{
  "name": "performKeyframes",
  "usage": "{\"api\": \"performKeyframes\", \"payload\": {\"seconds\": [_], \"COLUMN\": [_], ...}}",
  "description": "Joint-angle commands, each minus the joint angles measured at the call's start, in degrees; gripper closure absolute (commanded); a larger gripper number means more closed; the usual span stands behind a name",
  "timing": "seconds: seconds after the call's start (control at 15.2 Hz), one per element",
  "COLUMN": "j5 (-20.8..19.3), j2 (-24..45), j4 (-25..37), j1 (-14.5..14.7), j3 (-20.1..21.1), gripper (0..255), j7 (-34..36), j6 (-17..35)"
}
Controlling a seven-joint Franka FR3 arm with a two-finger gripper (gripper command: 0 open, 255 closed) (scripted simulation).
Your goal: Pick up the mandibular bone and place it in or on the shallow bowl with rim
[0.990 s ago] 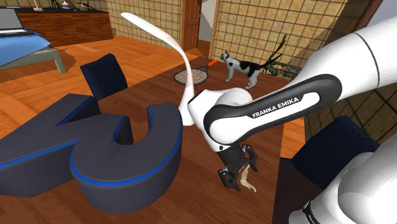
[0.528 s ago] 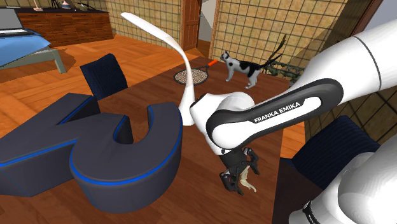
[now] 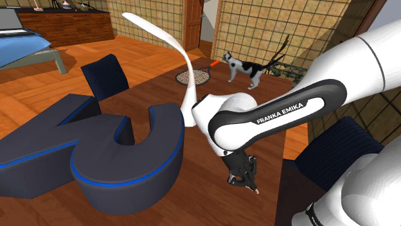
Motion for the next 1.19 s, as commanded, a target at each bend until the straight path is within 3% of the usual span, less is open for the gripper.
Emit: {"api": "performKeyframes", "payload": {"seconds": [0.0,0.2,0.26,0.4,0.46,0.53,0.66,0.79,0.86,1.12], "j5": [0.0,0.0,0.0,7.5,4.3,4.2,11.4,18.4,19.8,21.3], "j2": [0.0,0.0,0.0,-16.5,-9.1,-9.0,-22.8,-39.4,-43.1,-40.7], "j4": [0.0,0.0,0.0,-10.7,-6.1,-6.1,-15.9,-27.0,-29.2,-31.1], "j1": [0.0,0.0,0.0,-2.4,-1.5,-1.3,-3.7,-4.9,-5.0,-4.8], "j3": [0.0,0.0,0.0,-2.0,-1.2,-1.5,-3.6,-2.8,-2.1,-0.4], "gripper": [255,255,0,0,0,0,0,0,0,0], "j7": [0.0,0.0,0.0,17.7,9.0,9.0,22.4,37.7,41.1,40.8], "j6": [0.0,0.0,0.0,13.1,7.1,7.1,18.0,27.5,28.9,33.1]}}
